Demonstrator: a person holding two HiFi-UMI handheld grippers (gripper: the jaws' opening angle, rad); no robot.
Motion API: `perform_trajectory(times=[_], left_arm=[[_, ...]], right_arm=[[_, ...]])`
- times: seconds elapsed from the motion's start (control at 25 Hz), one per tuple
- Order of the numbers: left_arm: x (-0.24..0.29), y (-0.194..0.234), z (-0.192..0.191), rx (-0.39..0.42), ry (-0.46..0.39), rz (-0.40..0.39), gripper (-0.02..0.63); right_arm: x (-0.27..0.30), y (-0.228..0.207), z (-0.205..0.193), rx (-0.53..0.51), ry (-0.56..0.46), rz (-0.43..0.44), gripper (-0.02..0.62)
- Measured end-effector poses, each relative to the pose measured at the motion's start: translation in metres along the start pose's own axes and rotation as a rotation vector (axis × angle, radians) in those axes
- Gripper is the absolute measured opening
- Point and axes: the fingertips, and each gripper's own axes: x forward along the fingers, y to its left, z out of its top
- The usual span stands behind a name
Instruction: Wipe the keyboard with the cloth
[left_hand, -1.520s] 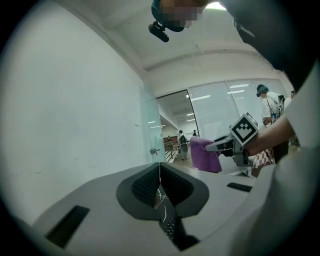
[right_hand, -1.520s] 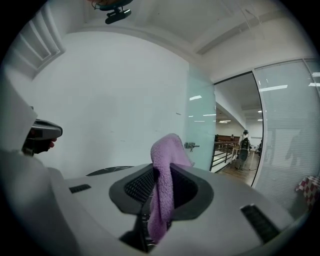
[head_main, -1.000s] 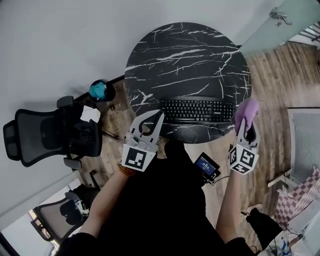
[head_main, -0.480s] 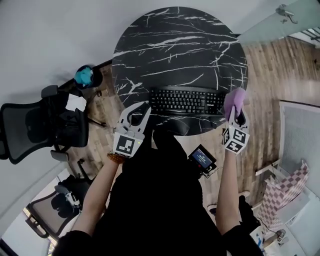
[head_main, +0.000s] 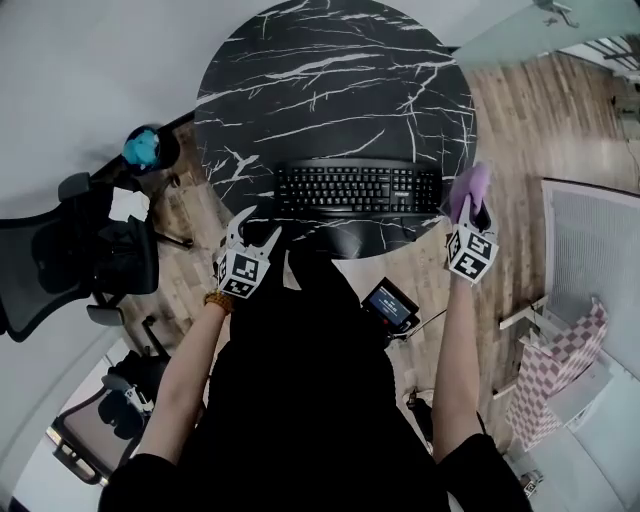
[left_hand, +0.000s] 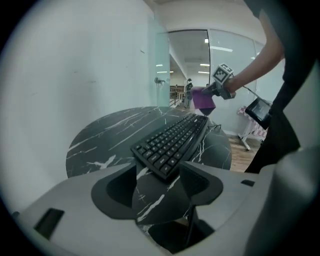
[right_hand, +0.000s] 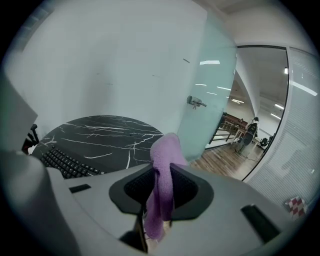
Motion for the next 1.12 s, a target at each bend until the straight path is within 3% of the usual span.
perform_trajectory(times=[0.12,0.28,0.48,1.12], left_arm=[[0.01,0.0,-0.026,0.002,0.086,-0.018,0.261],[0.022,-0.005,-0.036,0.034,0.144,-0.055,0.262],[0.034,-0.01,-0.035,0.041,0.173,-0.084,0.262],[0.048,-0.021,-0.042,0.006,0.231,-0.139,0.259]], right_arm=[[0.009,-0.005,-0.005,-0.005,0.027,-0.009,0.095],[0.031,0.012,-0.022,0.0,0.096,0.06,0.095],[0.05,0.037,-0.04,0.023,0.166,0.136,0.097],[0.077,0.084,-0.07,0.115,0.288,0.235,0.097]])
